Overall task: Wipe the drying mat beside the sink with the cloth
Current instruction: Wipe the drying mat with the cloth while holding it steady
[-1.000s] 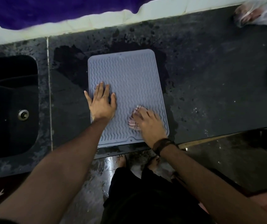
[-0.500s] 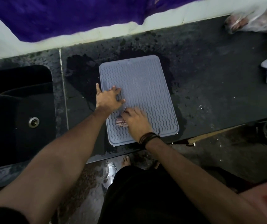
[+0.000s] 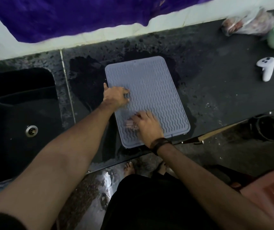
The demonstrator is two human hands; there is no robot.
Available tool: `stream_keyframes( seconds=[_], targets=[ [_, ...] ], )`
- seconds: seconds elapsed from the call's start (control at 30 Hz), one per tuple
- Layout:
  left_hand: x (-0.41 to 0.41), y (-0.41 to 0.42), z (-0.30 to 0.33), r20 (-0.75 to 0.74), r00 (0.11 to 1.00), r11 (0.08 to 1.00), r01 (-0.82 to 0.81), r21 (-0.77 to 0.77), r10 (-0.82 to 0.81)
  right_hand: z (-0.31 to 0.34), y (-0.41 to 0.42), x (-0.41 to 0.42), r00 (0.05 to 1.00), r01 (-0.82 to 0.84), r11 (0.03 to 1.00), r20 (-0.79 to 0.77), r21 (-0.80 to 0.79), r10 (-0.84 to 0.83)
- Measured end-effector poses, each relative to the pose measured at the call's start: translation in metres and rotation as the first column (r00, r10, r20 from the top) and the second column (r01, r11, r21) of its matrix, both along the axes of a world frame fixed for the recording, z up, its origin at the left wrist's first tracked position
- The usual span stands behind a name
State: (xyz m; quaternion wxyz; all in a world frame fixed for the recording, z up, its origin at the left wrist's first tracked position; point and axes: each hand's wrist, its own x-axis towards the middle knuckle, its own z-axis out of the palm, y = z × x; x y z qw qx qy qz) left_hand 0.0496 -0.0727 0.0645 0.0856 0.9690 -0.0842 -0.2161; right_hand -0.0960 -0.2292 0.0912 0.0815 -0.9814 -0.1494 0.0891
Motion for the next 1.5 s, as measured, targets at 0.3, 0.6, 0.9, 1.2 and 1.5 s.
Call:
stream_keyframes(
  seconds=[0.3, 0.6, 0.9, 1.2, 1.5],
  targets=[
    [-0.003, 0.000, 0.007, -0.009, 1.000, 0.999, 0.009, 0.048, -0.009, -0.020, 0.017, -0.014, 1.000, -0.028, 0.997, -0.011, -0.069, 0.027],
    [-0.012, -0.002, -0.006, 0.038, 0.999, 1.000, 0.021, 0.013, -0.021, -0.005, -0.030, -0.058, 1.000, -0.001, 0.998, -0.026, -0.064, -0.001],
    [-0.045, -0.020, -0.023, -0.008, 0.999, 0.999, -0.052, 0.004, 0.052, -0.010, -0.047, 0.011, 0.990, 0.136, 0.985, -0.028, -0.102, -0.139],
    [-0.043, -0.032, -0.011, -0.069, 0.991, 0.994, -0.109, 0.032, 0.111, -0.008, -0.093, -0.051, 0.998, -0.031, 0.991, -0.057, -0.133, 0.024],
    [-0.036, -0.042, -0.012, -0.125, 0.979, 0.983, -0.144, 0.116, 0.159, -0.010, -0.078, 0.019, 0.998, 0.031, 0.998, -0.058, -0.055, -0.034]
  ],
)
